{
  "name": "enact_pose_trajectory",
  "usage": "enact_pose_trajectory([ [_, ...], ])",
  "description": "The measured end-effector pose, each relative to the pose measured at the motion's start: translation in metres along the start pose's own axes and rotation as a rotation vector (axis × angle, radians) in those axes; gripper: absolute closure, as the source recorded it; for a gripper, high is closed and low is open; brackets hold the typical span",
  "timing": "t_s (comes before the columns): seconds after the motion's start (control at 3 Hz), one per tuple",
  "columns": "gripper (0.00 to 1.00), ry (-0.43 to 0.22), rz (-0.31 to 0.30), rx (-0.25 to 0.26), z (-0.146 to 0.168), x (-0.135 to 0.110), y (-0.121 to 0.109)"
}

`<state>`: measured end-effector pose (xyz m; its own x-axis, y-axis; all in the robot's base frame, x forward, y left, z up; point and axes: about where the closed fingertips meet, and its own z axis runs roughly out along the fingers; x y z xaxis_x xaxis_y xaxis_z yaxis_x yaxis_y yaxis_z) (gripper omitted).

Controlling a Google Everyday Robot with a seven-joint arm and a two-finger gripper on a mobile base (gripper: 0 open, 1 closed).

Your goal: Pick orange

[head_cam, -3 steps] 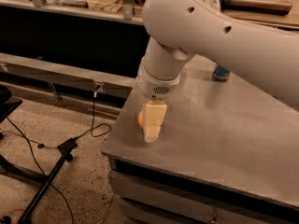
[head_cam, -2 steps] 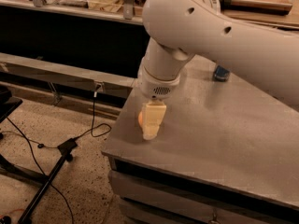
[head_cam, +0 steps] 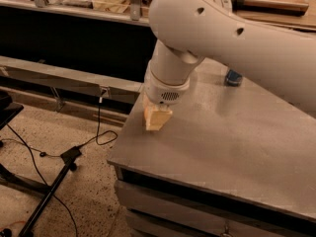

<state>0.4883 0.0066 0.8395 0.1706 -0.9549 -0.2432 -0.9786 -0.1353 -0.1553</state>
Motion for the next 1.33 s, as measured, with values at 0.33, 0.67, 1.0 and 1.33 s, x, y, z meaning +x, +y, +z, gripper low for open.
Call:
enact_pose_trajectory([
  [0.33,0.85,-0.031,0.002,0.014,-0.009,0.001,0.000],
  [0.67,1.00,-0.056,0.018,0.076,-0.044,0.012,-0.005],
  [1.0,1.00,-0.104,0.058,0.180,-0.094,0.028,-0.006],
  [1.33,1.00,-0.110,0.065,0.185,-0.098,0.030,-0.005],
])
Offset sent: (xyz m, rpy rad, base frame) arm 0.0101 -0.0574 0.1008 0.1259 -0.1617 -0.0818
